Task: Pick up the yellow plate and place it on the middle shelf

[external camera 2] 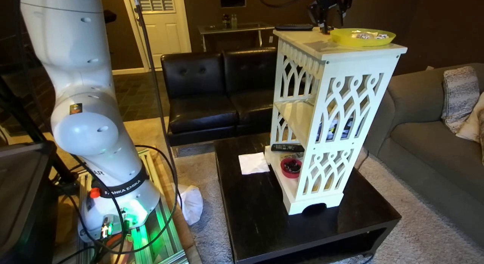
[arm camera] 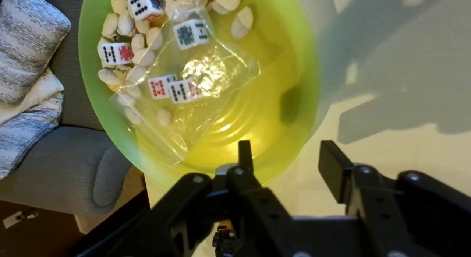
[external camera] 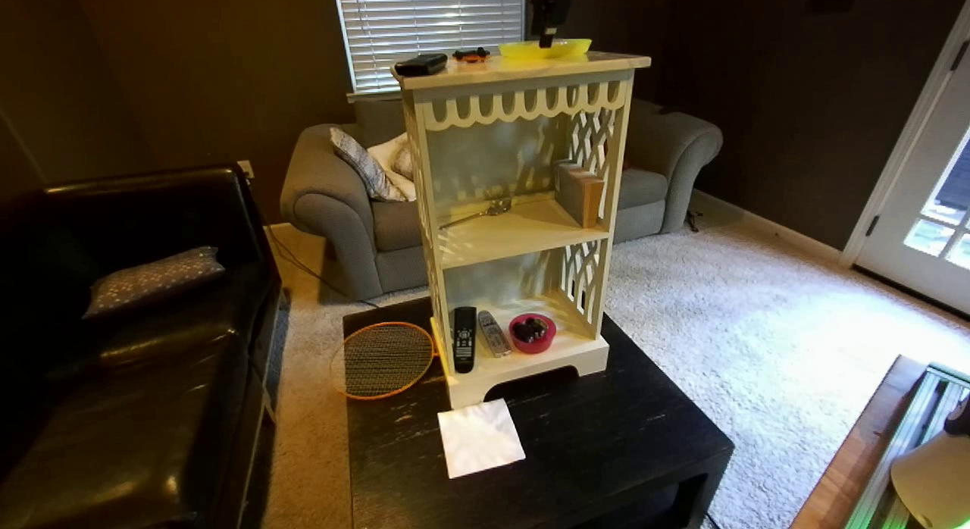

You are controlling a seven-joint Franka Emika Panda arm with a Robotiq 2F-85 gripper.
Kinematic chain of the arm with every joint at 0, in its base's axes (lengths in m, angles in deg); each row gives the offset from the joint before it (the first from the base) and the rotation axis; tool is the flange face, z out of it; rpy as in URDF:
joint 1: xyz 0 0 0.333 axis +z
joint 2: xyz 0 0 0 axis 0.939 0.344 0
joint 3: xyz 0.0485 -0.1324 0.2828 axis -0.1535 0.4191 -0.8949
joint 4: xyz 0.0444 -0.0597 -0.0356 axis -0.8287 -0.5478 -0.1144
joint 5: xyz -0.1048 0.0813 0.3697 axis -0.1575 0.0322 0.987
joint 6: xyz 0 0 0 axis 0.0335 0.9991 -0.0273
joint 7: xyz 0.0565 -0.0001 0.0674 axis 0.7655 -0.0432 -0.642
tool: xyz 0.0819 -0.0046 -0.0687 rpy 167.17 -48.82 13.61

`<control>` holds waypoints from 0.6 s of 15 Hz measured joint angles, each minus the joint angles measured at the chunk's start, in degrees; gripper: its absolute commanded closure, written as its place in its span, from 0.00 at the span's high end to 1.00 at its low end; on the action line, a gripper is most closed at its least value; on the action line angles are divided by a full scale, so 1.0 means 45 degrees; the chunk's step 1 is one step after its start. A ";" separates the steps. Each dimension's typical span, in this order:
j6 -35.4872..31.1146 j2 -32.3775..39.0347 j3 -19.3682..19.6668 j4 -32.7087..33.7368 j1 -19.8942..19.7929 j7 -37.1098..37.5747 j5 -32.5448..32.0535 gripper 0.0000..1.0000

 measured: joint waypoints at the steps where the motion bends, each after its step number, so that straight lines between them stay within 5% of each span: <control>1: 0.0001 0.0081 -0.0004 0.0070 -0.0023 -0.0012 0.0033 0.36; 6: 0.0019 0.0432 -0.0025 0.0280 -0.0141 -0.0061 0.0256 0.33; 9: 0.0102 0.0611 -0.0041 0.0413 -0.0181 -0.0082 0.0289 0.08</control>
